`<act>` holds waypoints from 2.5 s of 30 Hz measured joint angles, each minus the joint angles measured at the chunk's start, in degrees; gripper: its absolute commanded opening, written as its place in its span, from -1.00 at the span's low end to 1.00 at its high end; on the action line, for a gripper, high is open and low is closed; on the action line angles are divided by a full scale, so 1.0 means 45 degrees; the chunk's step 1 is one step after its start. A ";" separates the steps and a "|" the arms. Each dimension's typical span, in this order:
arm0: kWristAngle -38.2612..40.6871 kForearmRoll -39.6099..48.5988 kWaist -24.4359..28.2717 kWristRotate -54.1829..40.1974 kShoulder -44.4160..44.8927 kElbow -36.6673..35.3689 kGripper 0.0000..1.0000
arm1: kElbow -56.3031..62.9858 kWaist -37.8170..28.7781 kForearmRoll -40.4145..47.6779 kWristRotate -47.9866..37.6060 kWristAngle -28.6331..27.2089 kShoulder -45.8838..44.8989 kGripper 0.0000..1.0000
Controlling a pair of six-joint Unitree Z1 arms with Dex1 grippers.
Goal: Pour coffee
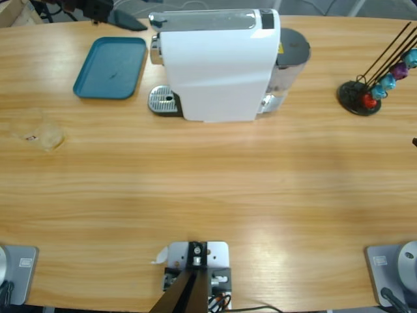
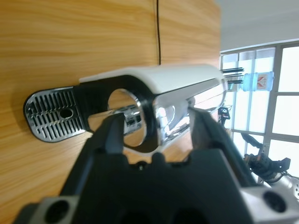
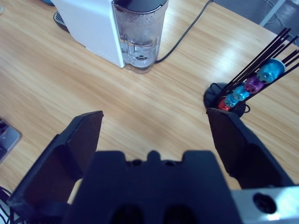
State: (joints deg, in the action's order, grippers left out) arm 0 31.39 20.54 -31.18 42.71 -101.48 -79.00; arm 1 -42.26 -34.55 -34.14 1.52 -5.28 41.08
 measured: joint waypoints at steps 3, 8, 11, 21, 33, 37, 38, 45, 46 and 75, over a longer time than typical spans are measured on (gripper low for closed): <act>0.0000 -0.0007 -0.0028 0.0023 0.0000 -0.0194 -0.29 | 0.0000 0.0000 0.0000 0.0000 0.0000 0.0000 1.00; 0.0003 -0.0008 -0.0156 0.0087 0.0000 -0.0205 -0.30 | 0.0000 0.0000 0.0000 0.0000 0.0000 0.0000 1.00; 0.0013 -0.0008 -0.0182 0.0178 0.0000 -0.0204 -0.54 | 0.0000 0.0000 0.0000 0.0000 0.0000 0.0000 1.00; 0.0013 -0.0008 -0.0190 0.0240 0.0017 0.0058 -1.00 | 0.0000 0.0000 0.0000 -0.0049 -0.0030 0.0000 1.00; 0.0381 -0.0073 -0.0157 0.0240 0.0242 0.0198 -1.00 | 0.0000 0.0000 0.0000 -0.0084 -0.0063 0.0001 1.00; 0.0808 -0.0278 -0.0006 0.0241 0.0242 0.0246 -1.00 | -0.0040 0.0000 0.0000 -0.0084 -0.0063 0.0071 1.00; 0.0868 -0.0307 0.0018 0.0249 0.0242 0.0246 -1.00 | -0.0056 0.0000 0.0000 -0.0084 -0.0063 0.0080 1.00; 0.1663 -0.0734 -0.0017 0.0534 0.0525 -0.0498 -1.00 | -0.0166 0.0000 0.0000 -0.0083 -0.0063 0.0220 1.00; 0.1737 -0.0757 -0.0053 0.0561 0.0628 -0.0703 -0.43 | -0.0167 0.0000 0.0000 -0.0083 -0.0063 0.0293 1.00; -0.5333 0.1434 -0.3673 -1.1744 0.4257 0.1878 0.98 | 0.1688 0.3705 0.6249 -0.2904 -0.3668 0.4964 0.39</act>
State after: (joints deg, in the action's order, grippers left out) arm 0 7.39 26.99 -47.71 -10.14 -82.32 -70.55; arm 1 -34.66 -17.88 -6.02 -11.54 -21.78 63.41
